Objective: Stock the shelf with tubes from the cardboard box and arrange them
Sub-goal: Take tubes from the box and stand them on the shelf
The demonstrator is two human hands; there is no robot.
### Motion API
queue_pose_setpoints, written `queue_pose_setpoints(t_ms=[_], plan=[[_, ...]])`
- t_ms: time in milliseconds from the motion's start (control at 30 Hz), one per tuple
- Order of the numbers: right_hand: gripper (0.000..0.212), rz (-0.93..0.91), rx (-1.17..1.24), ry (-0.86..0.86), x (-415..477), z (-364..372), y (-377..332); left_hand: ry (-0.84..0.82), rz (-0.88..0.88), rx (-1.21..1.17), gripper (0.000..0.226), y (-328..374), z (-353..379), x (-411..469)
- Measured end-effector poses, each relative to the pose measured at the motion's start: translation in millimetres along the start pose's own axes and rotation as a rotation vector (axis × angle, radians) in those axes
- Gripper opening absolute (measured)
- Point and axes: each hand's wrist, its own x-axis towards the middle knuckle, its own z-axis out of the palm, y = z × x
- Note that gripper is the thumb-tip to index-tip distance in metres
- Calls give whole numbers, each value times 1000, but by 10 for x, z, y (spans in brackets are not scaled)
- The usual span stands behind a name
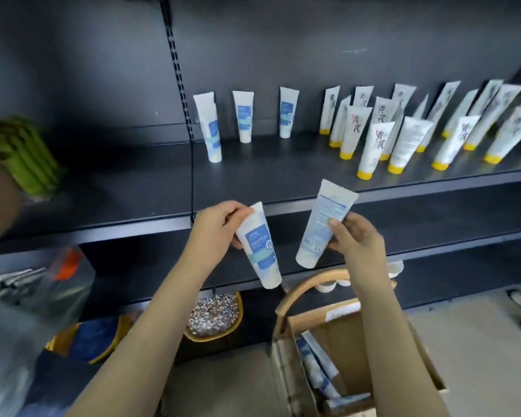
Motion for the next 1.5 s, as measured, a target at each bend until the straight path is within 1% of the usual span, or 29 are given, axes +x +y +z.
queue_pose_setpoints(t_ms=[133, 200, 300, 433, 633, 767, 900, 1000, 1100, 1133, 1167, 1233, 1267, 1300, 1333, 1433, 1500], plan=[[13, -36, 67, 36, -6, 422, -71, 5, 17, -17, 15, -9, -381, 191], [13, -43, 79, 50, 36, 575, -104, 7, 9, -46, 14, -32, -506, 277], [11, -62, 84, 72, 195, 763, -200, 0, 47, -36, 11, -34, -650, 454], [21, -111, 35, 71, 575, 953, -327, -1, 98, 34, 13, 9, -763, 826], [23, -136, -83, 53, 1274, 1068, -282, 26, 130, 167, 14, 51, -641, 1420], [16, -128, -111, 69, 1702, 1099, -96, 45, 179, 298, 13, -37, -445, 1742], [18, -101, -124, 58, 2051, 1142, 140, 90, 188, 364, 17, -150, -305, 2022], [22, -145, -170, 57, 2255, 1146, 227, 122, 171, 302, 17, -226, -196, 2152], [34, -201, -321, -55, 2406, 1070, 301, 153, 163, 152, 20, -351, -57, 2134], [39, -192, -359, -106, 2429, 1039, 337, 154, 167, 97, 25, -405, -10, 2091], [42, -177, -381, -144, 2445, 1014, 375, 153, 173, 42, 36, -453, 33, 2042], [44, -162, -400, -175, 2473, 990, 421, 152, 151, -72, 61, -537, 110, 1961], [44, -171, -407, -177, 2499, 993, 425, 154, 125, -125, 67, -573, 144, 1939], [44, -182, -419, -176, 2530, 1004, 428, 154, 102, -164, 66, -607, 179, 1926], [45, -192, -436, -173, 2560, 1018, 422, 157, 89, -168, 59, -639, 212, 1919], [46, -209, -474, -150, 2643, 1058, 460, 184, 107, -29, 30, -701, 276, 1998], [46, -221, -489, -147, 2684, 1071, 534, 205, 111, 21, 24, -706, 301, 2113]])
